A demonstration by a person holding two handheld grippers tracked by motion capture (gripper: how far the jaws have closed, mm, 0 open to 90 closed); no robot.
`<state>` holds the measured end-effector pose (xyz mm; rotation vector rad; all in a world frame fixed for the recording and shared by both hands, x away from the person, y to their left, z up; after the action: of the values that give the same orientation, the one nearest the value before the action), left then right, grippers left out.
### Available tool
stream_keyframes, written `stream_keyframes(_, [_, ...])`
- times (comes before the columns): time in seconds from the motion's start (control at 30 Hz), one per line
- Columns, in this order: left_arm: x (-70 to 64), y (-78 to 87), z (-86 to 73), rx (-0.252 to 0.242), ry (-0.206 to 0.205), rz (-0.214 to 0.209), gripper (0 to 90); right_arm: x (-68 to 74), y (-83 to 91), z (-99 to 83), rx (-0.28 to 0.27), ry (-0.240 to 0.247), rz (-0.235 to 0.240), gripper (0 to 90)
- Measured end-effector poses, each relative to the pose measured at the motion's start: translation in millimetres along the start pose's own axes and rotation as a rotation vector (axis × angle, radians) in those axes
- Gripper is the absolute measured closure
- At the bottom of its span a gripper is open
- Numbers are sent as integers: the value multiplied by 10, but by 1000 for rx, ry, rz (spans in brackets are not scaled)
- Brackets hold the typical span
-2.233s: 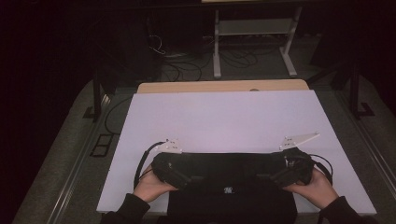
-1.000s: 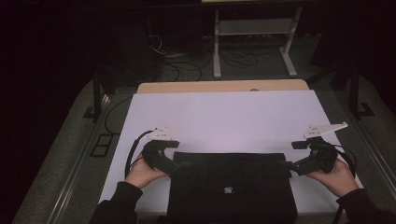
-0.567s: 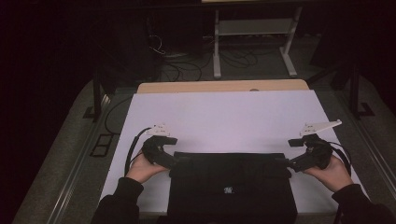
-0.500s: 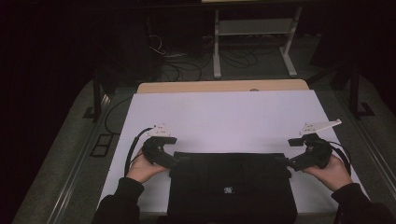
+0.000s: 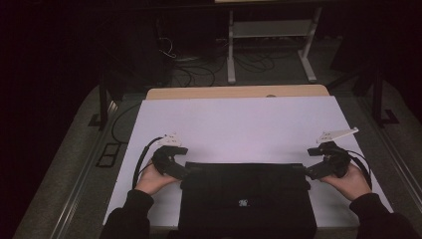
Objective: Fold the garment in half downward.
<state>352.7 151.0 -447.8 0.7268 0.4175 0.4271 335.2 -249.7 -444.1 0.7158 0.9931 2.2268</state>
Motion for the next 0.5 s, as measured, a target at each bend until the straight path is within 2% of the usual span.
stream_keyframes(0.17, [67, -27, -42, 4, 17, 6, 0, -60, -67, -38, 27, -5, -11, 9])
stream_keyframes(0.5, [158, -106, -115, 26, 47, 0, 0, -192, -151, -85, 32, -14, -3, 87])
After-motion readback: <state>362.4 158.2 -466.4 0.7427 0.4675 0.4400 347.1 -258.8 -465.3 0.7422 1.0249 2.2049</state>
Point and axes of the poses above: each handheld gripper's, and its own axes: y roughly backward along the jaws, z roughly out of its top, x roughly to its left, the point moved 6 cm from there along -y, roughly forward along the jaws, and after that the axes turned 7 degrees about x, right-handed, at the moved point
